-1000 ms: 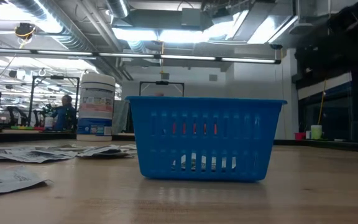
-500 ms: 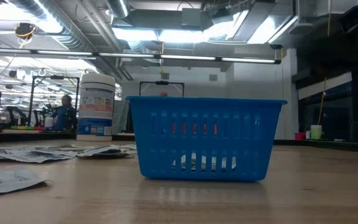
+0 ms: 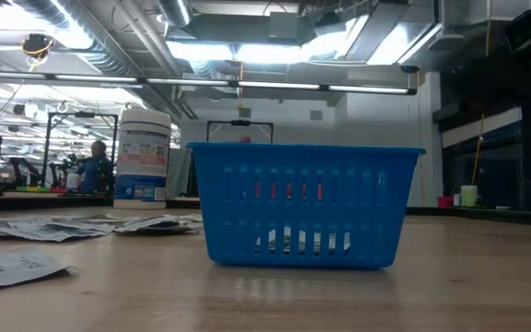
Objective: Pick & Place First Aid Supplies
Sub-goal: Put the gray towelette pack into the blue bin
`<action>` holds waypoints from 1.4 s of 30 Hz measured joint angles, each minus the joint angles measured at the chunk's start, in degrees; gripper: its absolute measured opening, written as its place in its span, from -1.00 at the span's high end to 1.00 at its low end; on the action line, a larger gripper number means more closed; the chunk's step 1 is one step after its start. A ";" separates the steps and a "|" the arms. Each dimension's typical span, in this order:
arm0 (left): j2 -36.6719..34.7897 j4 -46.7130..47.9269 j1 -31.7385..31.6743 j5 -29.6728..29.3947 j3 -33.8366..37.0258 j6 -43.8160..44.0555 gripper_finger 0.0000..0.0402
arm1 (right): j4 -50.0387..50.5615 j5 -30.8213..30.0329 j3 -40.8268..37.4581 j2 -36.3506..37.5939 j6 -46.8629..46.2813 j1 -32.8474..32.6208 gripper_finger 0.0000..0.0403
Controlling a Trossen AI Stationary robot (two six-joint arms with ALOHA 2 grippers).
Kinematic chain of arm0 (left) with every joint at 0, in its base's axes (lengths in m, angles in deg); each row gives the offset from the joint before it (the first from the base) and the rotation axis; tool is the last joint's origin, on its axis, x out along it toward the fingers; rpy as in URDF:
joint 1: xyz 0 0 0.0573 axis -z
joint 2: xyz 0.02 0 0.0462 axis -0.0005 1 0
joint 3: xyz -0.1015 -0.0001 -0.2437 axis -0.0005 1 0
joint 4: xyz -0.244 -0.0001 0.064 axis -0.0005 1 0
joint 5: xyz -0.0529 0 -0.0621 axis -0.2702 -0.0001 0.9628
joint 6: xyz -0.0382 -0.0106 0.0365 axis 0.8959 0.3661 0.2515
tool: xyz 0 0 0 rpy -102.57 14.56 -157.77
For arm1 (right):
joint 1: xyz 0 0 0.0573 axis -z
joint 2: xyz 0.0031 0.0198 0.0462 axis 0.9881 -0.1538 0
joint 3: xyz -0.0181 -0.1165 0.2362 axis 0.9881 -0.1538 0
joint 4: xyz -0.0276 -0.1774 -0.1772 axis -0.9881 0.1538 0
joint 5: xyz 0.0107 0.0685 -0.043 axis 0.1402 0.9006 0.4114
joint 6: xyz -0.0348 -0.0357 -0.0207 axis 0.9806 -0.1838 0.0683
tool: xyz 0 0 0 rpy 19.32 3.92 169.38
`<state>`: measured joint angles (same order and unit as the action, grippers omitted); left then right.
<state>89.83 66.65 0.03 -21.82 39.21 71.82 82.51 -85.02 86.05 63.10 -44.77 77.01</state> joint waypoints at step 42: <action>1.12 -4.70 0.02 10.48 0.00 11.13 0.96 | -0.02 -0.04 0.00 0.00 0.03 0.00 0.03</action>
<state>90.95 61.95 0.06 -11.34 39.21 82.95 82.49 -85.06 86.05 63.10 -44.75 77.01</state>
